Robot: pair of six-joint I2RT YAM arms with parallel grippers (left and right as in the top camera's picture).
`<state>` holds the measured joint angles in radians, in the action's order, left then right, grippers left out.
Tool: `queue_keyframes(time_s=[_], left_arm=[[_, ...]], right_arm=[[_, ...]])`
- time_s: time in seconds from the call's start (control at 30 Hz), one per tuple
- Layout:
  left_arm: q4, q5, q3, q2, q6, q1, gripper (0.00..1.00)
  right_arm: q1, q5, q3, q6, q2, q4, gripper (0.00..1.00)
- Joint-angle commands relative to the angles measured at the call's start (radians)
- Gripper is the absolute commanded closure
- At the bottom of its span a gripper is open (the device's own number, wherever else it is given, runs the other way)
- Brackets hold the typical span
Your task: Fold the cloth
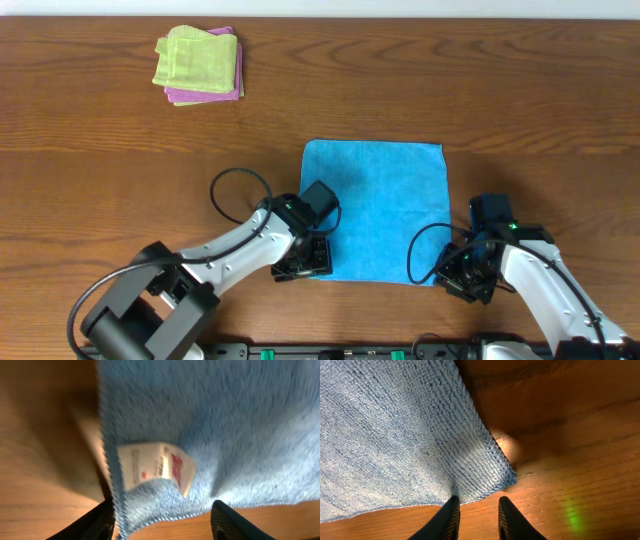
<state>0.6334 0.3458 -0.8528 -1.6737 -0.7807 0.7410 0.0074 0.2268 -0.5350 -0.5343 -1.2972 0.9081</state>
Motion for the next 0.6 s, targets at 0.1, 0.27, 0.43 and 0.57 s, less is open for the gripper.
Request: queue_keyframes(time_s=[0.1, 0.27, 0.43, 0.57], left_arm=[[-0.009, -0.093, 0.006, -0.026, 0.009, -0.037, 0.63], [-0.01, -0.086, 0.006, -0.026, -0.009, -0.037, 0.79], [-0.01, -0.084, 0.006, -0.026, -0.01, -0.037, 0.94], [-0.011, -0.084, 0.006, -0.026, -0.01, -0.037, 0.94]], right_arm=[[-0.004, -0.013, -0.014, -0.011, -0.005, -0.001, 0.73], [-0.004, -0.013, -0.014, -0.011, -0.005, -0.001, 0.73], [-0.004, -0.013, -0.014, -0.011, -0.005, -0.003, 0.73], [-0.004, -0.013, -0.014, -0.011, -0.005, -0.003, 0.75]])
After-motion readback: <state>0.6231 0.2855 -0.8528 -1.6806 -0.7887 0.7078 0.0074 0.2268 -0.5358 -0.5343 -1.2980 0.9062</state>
